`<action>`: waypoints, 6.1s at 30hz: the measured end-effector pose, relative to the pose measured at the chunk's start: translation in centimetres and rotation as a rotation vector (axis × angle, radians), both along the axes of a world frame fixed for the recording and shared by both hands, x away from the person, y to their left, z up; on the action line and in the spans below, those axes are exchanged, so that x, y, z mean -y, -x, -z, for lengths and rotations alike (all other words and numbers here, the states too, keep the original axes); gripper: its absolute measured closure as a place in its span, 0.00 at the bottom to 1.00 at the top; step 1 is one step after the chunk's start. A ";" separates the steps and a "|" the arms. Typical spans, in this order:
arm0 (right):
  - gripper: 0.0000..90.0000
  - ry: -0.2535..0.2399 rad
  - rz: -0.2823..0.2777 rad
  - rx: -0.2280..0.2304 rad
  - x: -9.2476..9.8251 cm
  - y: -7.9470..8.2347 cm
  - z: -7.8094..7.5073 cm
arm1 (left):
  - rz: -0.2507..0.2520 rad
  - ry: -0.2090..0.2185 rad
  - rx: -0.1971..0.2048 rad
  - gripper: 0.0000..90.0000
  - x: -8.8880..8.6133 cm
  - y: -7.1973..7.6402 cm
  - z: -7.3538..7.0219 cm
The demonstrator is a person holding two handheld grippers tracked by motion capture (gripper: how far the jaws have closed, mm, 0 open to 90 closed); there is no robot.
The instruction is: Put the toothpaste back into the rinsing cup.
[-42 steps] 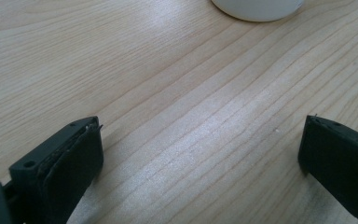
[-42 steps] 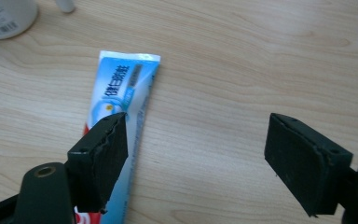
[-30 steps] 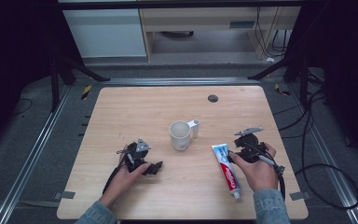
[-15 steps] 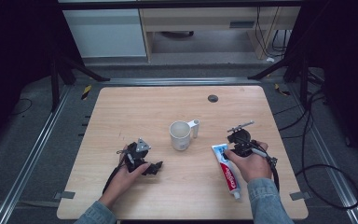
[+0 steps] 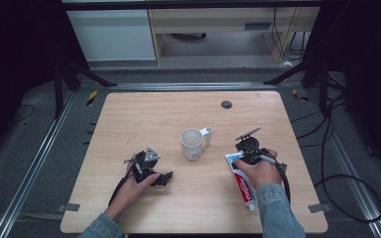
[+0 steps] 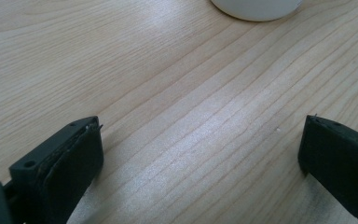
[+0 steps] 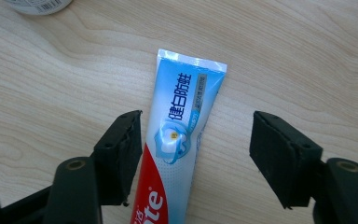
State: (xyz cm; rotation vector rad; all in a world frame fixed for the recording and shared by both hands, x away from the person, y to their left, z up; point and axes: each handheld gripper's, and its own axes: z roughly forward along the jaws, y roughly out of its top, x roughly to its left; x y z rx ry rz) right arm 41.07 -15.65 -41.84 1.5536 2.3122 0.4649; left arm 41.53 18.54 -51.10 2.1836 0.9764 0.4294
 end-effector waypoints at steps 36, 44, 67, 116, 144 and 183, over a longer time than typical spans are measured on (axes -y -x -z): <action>0.46 0.006 0.019 -0.154 -0.8 -2.0 4.2 | 0.008 -0.005 -0.001 0.00 -0.1 0.0 0.0; 0.48 0.000 0.028 -0.180 -0.9 -2.3 4.5 | 0.008 -0.005 -0.001 0.00 -0.1 -0.1 0.0; 0.50 -0.006 0.031 -0.228 -0.9 -2.7 5.1 | 0.009 -0.004 -0.001 0.00 -0.1 -0.1 0.0; 0.81 0.032 -0.035 -0.233 -0.6 -2.8 3.5 | 0.010 -0.005 -0.001 0.00 -0.1 -0.1 0.0; 0.82 0.089 -0.064 -0.187 -0.4 -2.6 -1.1 | 0.010 -0.005 0.002 0.00 -0.1 -0.1 0.0; 0.82 -0.175 -0.111 0.272 -3.0 -2.9 -7.7 | 0.010 -0.005 0.002 0.00 -0.1 -0.1 0.0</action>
